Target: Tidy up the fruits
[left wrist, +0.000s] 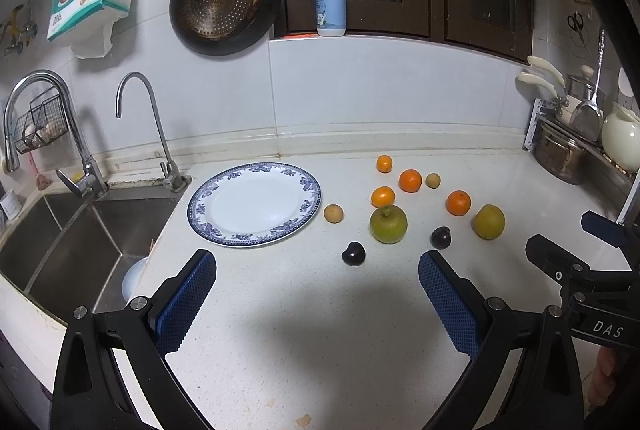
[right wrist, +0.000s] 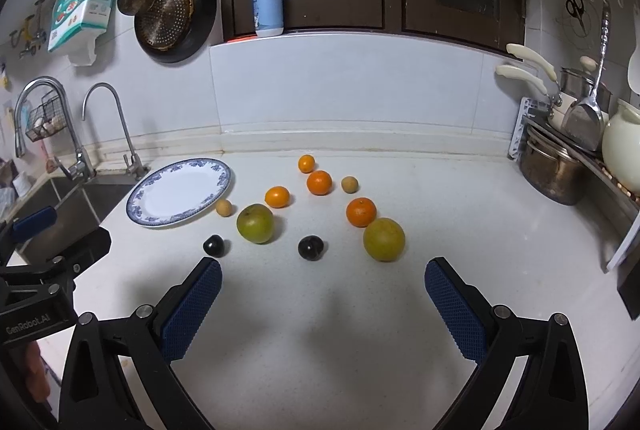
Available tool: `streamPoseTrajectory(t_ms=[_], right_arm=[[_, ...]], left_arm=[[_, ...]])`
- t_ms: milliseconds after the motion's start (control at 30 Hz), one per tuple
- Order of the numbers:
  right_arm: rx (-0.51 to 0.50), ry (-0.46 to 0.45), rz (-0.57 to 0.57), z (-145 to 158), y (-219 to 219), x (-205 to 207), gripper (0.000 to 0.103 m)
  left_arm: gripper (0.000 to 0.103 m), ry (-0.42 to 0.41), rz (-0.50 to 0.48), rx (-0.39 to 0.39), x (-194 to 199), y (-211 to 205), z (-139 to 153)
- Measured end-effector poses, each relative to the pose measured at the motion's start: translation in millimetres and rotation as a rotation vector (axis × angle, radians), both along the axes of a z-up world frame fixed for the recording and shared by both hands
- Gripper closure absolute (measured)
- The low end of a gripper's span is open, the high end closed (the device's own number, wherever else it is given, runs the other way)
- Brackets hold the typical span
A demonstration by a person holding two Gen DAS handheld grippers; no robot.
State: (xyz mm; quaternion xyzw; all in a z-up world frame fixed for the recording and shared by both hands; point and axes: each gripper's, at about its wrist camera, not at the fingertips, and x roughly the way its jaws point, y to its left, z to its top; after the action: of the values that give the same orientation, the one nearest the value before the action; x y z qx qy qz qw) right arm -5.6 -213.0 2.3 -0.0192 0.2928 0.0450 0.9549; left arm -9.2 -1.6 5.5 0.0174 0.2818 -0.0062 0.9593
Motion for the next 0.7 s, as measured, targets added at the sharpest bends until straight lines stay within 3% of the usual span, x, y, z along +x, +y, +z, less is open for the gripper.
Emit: streamPoseTrajectory(t_ms=[700], right_arm=[[-0.003, -0.009, 0.002, 3.7, -0.9, -0.5, 0.001]], left_arm=[[0.0, -0.009, -0.006, -0.004, -0.8, -1.6, 2.5]])
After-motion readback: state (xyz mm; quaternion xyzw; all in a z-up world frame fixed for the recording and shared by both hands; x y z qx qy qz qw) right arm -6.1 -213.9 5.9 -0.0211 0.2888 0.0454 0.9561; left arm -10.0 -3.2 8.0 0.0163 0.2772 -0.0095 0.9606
